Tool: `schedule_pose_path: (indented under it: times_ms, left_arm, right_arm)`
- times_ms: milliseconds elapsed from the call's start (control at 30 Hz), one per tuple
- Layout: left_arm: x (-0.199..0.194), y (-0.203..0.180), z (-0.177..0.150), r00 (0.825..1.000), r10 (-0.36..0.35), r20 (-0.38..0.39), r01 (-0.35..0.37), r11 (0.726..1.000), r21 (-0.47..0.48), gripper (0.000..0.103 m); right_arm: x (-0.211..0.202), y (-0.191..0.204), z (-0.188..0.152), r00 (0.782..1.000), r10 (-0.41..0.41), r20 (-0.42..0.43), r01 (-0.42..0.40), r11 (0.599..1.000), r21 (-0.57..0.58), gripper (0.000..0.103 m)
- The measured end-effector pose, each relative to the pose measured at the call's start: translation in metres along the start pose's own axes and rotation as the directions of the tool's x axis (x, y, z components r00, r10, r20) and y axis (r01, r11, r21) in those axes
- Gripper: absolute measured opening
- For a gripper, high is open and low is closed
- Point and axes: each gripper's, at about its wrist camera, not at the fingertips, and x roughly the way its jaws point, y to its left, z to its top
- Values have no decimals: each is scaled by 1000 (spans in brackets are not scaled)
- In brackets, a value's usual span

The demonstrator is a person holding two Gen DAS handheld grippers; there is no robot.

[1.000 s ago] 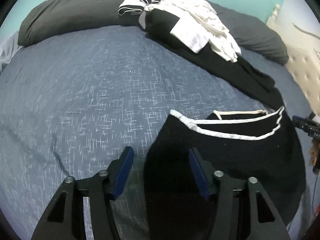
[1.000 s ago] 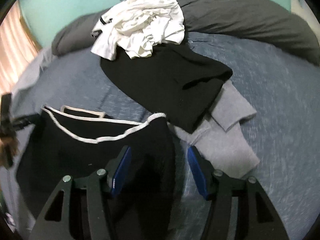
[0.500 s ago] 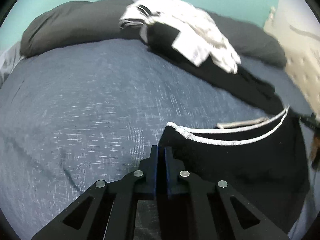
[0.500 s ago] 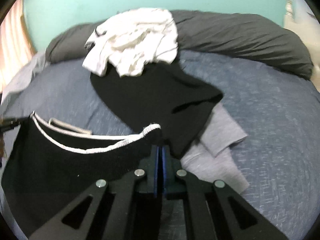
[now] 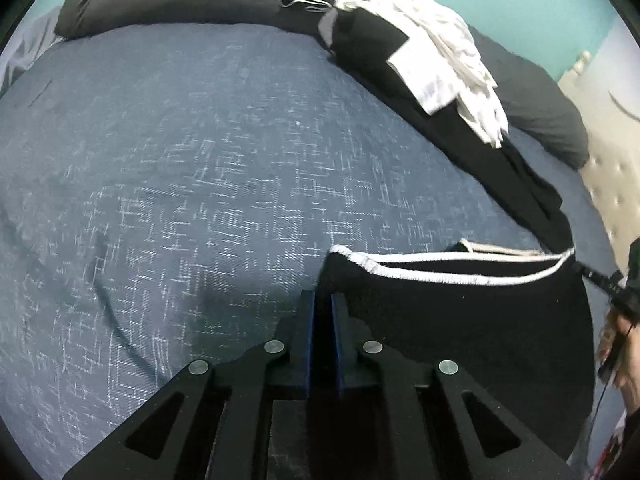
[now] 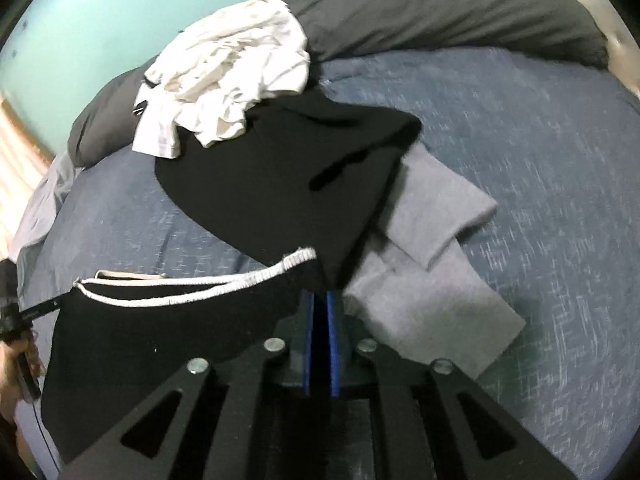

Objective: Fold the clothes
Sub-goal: 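Lift the hem with both tools and fold it up toward the collar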

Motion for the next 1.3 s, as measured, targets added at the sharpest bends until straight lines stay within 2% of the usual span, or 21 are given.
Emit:
schedule_pose_path:
  times_ms: [67,100,167,267,367,467,533,567,600,667,700,867,1067,1133,1300]
  left_arm:
    - [-3,-3,0,1000,24,8,-24,999,34,17]
    - [-6,-2,0,999,28,16,-29,999,39,23]
    - [-12,-2,2,999,36,40,-38,998,53,28]
    - [-15,-10,4,997,56,54,-62,990,123,28]
    - [-14,-22,5,996,63,58,-74,976,204,28]
    - [-1,-31,6,997,78,22,-81,966,244,28]
    - [6,-34,3,996,86,8,-85,960,268,28]
    - [9,-35,2,996,91,1,-88,957,277,27]
    - [11,-35,1,996,88,-2,-84,956,280,22]
    - [13,-36,-1,996,87,-3,-82,955,285,11]
    - [13,-37,-2,996,89,-2,-84,954,288,10]
    - [-4,-31,4,997,60,58,-72,967,243,6]
    - [-26,-8,15,992,-29,121,19,996,87,6]
    - [-23,-5,17,993,-19,112,13,998,60,6]
    - [-4,-13,20,998,43,46,-47,996,75,6]
  right_arm:
    - [-4,8,1,1000,-3,18,4,998,-60,40]
    - [-6,12,2,1000,-2,28,4,996,-91,40]
    - [-10,20,4,999,2,48,6,988,-153,41]
    - [-5,36,4,999,-43,23,48,965,-257,41]
    - [7,46,1,998,-48,-33,36,953,-301,41]
    - [20,56,-8,994,-76,-76,44,933,-357,41]
    - [27,62,-13,991,-94,-97,49,919,-392,34]
    - [29,64,-15,990,-91,-103,43,916,-398,24]
    - [31,65,-17,990,-89,-110,37,914,-404,15]
    - [30,65,-18,992,-81,-97,35,915,-403,4]
    - [28,66,-18,993,-76,-88,35,915,-401,4]
    - [11,54,-13,999,-26,-19,18,939,-343,3]
    - [-11,40,2,996,23,83,-2,969,-246,2]
    - [-7,43,7,997,10,76,9,970,-245,2]
    - [18,52,10,998,-56,7,56,968,-244,2]
